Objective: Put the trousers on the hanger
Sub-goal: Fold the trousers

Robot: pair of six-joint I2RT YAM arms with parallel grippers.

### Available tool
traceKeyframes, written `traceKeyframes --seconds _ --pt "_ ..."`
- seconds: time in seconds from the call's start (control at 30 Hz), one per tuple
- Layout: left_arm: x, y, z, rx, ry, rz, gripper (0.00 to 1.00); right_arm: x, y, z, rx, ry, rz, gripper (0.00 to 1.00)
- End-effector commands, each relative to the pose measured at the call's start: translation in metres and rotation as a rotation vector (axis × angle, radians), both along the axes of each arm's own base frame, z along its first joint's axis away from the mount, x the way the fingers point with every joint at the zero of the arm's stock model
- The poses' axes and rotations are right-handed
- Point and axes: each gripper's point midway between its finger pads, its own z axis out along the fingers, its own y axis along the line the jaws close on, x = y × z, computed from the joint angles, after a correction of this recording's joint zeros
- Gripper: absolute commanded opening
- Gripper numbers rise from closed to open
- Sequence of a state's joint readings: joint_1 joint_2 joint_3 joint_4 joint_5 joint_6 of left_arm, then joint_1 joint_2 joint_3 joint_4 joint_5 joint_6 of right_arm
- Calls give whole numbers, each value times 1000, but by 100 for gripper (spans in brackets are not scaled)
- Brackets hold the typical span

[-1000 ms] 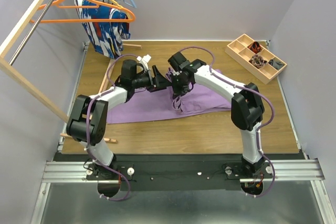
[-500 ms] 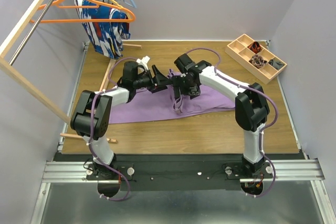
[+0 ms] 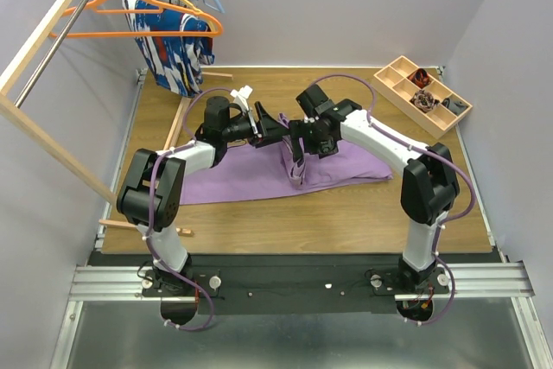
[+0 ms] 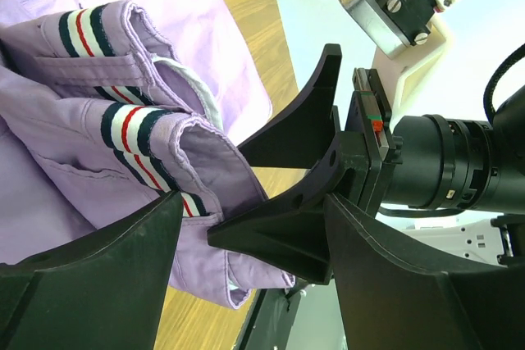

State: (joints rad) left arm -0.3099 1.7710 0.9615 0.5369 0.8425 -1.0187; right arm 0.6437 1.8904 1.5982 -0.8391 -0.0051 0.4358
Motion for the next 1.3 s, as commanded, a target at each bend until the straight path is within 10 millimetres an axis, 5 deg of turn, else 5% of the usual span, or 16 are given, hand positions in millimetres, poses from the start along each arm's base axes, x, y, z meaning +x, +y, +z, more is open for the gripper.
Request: traceKeyframes --seconds 0.0,0.47,1.0,1.27 --pt "12 4 -46 109 95 119 77 -7 60 68 248 -131 155 89" --pt "6 20 -76 221 220 177 77 4 49 57 255 -110 76 98" --pt "1 12 -45 145 69 88 77 38 21 23 276 -45 -28 99" --pt "14 10 -52 152 94 119 79 26 26 45 329 -67 71 98"
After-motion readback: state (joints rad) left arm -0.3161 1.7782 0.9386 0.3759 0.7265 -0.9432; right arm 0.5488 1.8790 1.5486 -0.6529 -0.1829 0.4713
